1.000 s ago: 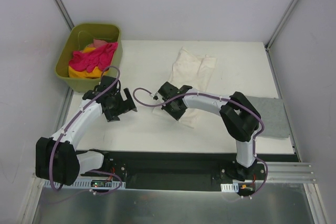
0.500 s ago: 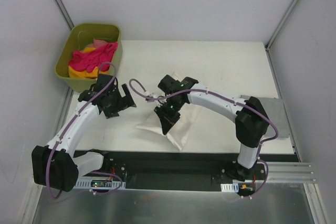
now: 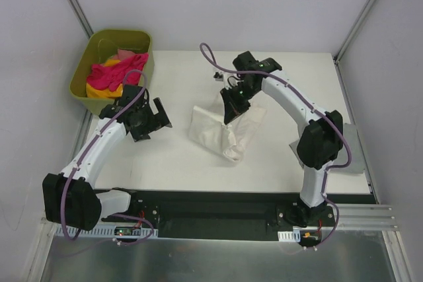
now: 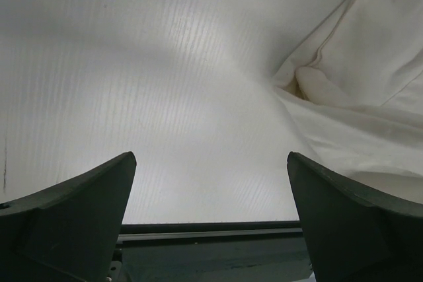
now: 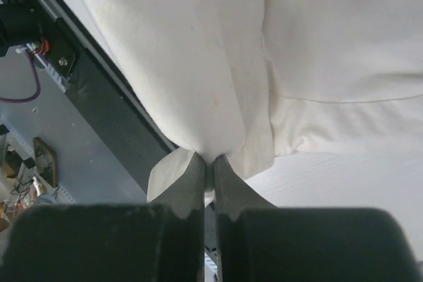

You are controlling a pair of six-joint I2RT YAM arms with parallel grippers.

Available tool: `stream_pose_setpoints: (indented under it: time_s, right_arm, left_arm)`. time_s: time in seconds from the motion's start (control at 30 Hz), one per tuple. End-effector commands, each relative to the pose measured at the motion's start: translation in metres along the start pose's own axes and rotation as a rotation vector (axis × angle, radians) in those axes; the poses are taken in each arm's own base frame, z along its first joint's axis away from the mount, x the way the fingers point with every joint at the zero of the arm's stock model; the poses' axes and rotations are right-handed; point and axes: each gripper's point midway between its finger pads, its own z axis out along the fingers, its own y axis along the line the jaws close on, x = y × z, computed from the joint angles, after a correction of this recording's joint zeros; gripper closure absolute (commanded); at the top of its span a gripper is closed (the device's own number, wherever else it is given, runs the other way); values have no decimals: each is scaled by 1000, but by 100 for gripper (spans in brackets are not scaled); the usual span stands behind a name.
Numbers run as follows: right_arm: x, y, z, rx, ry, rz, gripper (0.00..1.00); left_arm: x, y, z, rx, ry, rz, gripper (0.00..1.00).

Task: Fold and stack the t-shirts
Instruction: Fold the tshirt

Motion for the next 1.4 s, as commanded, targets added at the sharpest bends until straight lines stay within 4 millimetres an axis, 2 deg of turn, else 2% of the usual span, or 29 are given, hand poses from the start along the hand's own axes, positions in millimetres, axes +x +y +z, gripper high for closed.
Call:
stream_pose_setpoints:
  time_s: [0.0, 0.03, 0.23, 0.37, 0.5, 0.6, 0.63, 0.67, 0.7, 0.73, 0.8, 0.83, 0.87, 0.9, 0.93, 0.97, 1.0, 1.03, 1.1, 1.13, 1.17, 1.2, 1.23, 1.27, 1.33, 1.37]
  right_arm:
    - [-10, -25, -17, 45, 2, -47, 99]
    - [-15, -30, -24, 57, -9, -69, 99]
    - [-28, -65, -33, 78, -27, -88, 99]
    - [-49, -79, -42, 65, -104, -140, 99]
    - [-67, -104, -49, 111, -165, -181, 99]
    - [-83, -131, -58, 152, -237, -188, 99]
    - [-93, -146, -65, 181, -288, -188, 99]
    - [-98, -158, -64, 194, -306, -181, 98]
    - [-103, -167, -65, 212, -330, -166, 91]
    - [-116, -186, -66, 258, -383, -185, 89]
    - [-123, -206, -52, 256, -400, -211, 85]
    - [-141, -219, -56, 305, -449, -233, 82]
    - [-149, -226, -55, 325, -461, -245, 76]
    - [-151, -245, -43, 351, -447, -232, 48]
    - [-158, -261, -48, 431, -460, -218, 31]
    - [-170, -268, -63, 485, -490, -237, 26]
    - [-174, -271, -66, 515, -497, -248, 18]
    - [-180, -275, -80, 576, -525, -254, 13]
    - [-180, -270, -90, 606, -540, -262, 5]
    - [-188, -255, -123, 656, -609, -277, 2]
    - [-186, -250, -131, 675, -631, -253, 1]
    - [-176, -250, -129, 683, -617, -219, 0]
    - [-175, -234, -156, 722, -664, -198, 1]
    - [-169, -228, -159, 719, -672, -163, 1]
    - [-146, -218, -146, 649, -665, -19, 1]
    - [-139, -203, -153, 612, -693, 23, 0]
  left_arm:
    - [-17, -5, -2, -4, -34, 17, 1]
    - [-19, -6, 0, -4, -31, 20, 1]
    - [-24, -14, 7, 8, -7, 37, 1]
    - [-28, -23, 10, 40, 4, 54, 1]
    - [-30, -39, 12, 95, 19, 89, 1]
    - [-32, -44, 14, 100, 22, 102, 1]
    - [-33, -46, 16, 101, 22, 105, 1]
    - [-33, -47, 16, 102, 22, 108, 1]
    - [-35, -48, 16, 104, 19, 114, 1]
    - [-35, -51, 18, 109, 24, 121, 1]
    - [-34, -59, 21, 123, 29, 147, 1]
    - [-36, -65, 23, 131, 34, 158, 1]
    - [-34, -71, 25, 141, 40, 179, 1]
    - [-34, -75, 27, 144, 43, 198, 1]
    - [-37, -83, 30, 150, 45, 212, 1]
    - [-36, -89, 32, 157, 50, 229, 1]
    - [-34, -96, 34, 167, 58, 252, 1]
    - [-38, -105, 37, 177, 60, 262, 1]
    - [-36, -120, 40, 207, 76, 289, 1]
    - [-41, -131, 45, 221, 74, 299, 1]
    - [-42, -138, 47, 234, 77, 308, 1]
    - [-42, -145, 50, 248, 81, 324, 1]
    - [-42, -161, 55, 275, 88, 338, 1]
    - [-43, -169, 58, 291, 94, 345, 1]
    - [-45, -194, 67, 360, 118, 357, 1]
    - [-45, -201, 73, 377, 129, 359, 1]
